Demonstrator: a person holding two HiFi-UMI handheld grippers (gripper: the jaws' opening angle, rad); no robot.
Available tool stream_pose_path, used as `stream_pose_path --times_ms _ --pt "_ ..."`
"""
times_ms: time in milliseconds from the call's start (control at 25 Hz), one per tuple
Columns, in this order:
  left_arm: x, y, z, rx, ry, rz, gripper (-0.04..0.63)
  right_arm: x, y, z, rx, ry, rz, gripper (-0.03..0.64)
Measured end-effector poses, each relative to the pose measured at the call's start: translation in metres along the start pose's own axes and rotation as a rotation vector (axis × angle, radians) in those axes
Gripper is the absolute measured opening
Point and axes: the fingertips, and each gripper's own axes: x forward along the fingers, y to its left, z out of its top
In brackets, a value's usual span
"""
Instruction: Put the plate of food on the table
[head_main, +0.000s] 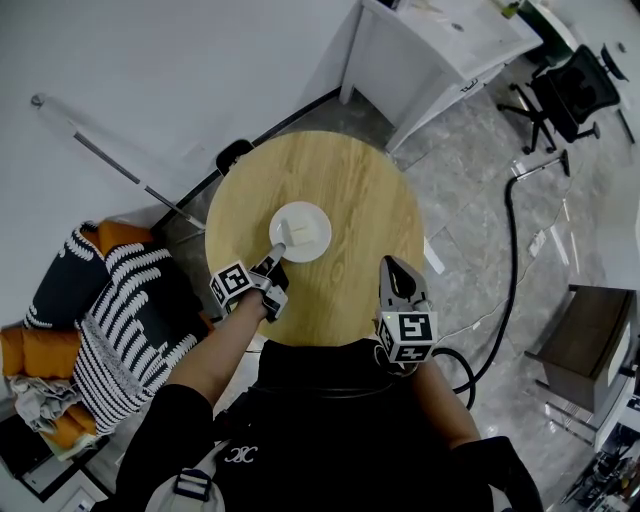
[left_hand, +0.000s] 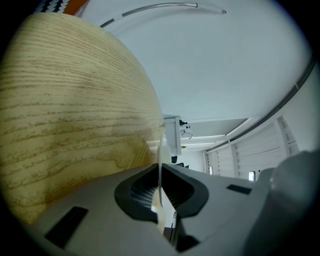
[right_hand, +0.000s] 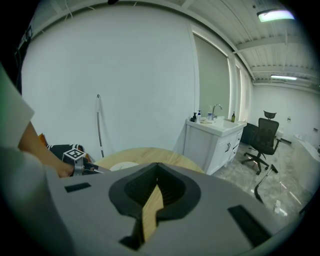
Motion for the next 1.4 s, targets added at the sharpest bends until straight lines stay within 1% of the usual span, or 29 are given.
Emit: stream_pose_path --times_ms 320,840,960,1120,1280,1400 --pt "0.0 0.004 -0.002 -0.012 0.005 0.024 0.018 0.0 -0.008 0.003 0.007 -0.006 -0.018 0.008" --pt "-0.002 0.015 -0.007 -0.056 0.01 0.055 0.02 0.001 -0.008 0.0 0.024 0.002 -0.024 0.008" --pt "-0.002 0.019 -0.009 -0.081 0.016 0.074 0.018 0.0 -0.009 0.001 0.029 0.001 -0.026 0.008" --pt "-0.003 0.022 -0.009 -0.091 0.017 0.103 0.018 0.001 -0.008 0.003 0.028 -0.004 -0.022 0.008" --pt "-0.002 0.022 -0.009 -0.081 0.014 0.141 0.02 0.001 -0.007 0.003 0.028 -0.004 -0.024 0.008" --pt "0.0 0.023 -0.01 -0.058 0.02 0.173 0.02 0.002 -0.006 0.003 0.027 -0.004 -0.025 0.008"
